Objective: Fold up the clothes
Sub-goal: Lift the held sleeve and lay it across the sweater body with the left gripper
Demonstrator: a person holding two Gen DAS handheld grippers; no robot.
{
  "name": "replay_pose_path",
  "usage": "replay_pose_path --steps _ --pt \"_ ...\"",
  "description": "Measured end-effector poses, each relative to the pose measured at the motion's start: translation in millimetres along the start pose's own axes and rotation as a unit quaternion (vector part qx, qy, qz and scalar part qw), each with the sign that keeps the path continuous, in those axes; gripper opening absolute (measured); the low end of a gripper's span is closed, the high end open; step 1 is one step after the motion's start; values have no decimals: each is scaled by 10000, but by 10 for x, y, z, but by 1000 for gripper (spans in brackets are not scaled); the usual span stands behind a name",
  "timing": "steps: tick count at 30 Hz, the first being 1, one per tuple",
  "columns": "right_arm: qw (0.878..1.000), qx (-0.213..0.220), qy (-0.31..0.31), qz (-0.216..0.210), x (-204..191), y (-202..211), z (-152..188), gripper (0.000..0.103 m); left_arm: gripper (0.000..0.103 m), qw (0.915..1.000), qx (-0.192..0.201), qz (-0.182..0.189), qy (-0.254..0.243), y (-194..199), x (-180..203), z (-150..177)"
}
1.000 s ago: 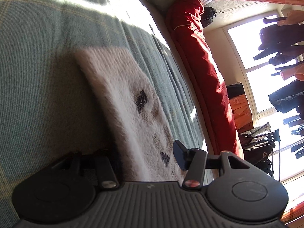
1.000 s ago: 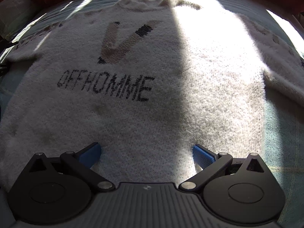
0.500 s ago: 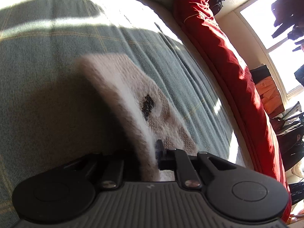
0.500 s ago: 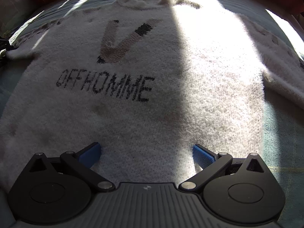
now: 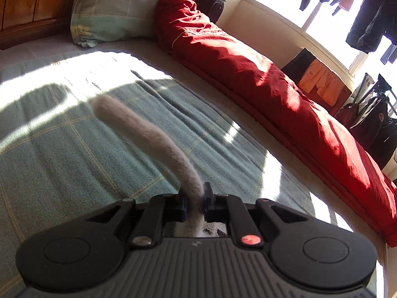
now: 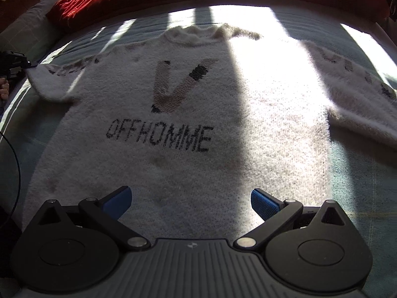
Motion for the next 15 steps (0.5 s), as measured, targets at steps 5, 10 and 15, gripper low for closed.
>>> replay_pose_path --steps 5,10,15 --pt "9996 195 -159 -132 82 246 58 103 9 9978 -4 190 -638 153 641 -37" --pt "9986 361 -290 -248 151 463 136 103 9 9928 -5 343 -1148 256 1197 16" --pt "9972 561 -358 -355 187 656 197 103 9 9866 -91 565 -1526 303 1707 146"
Point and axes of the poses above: each gripper's, at about its wrist camera, not at the fingertips, and y roughly against the way its jaws point, x to its right, z to its underside, the point moved 10 cm from there along -y, roughly the way its jaws point, and after that the axes turned 15 degrees about z, right-handed, at the moved point
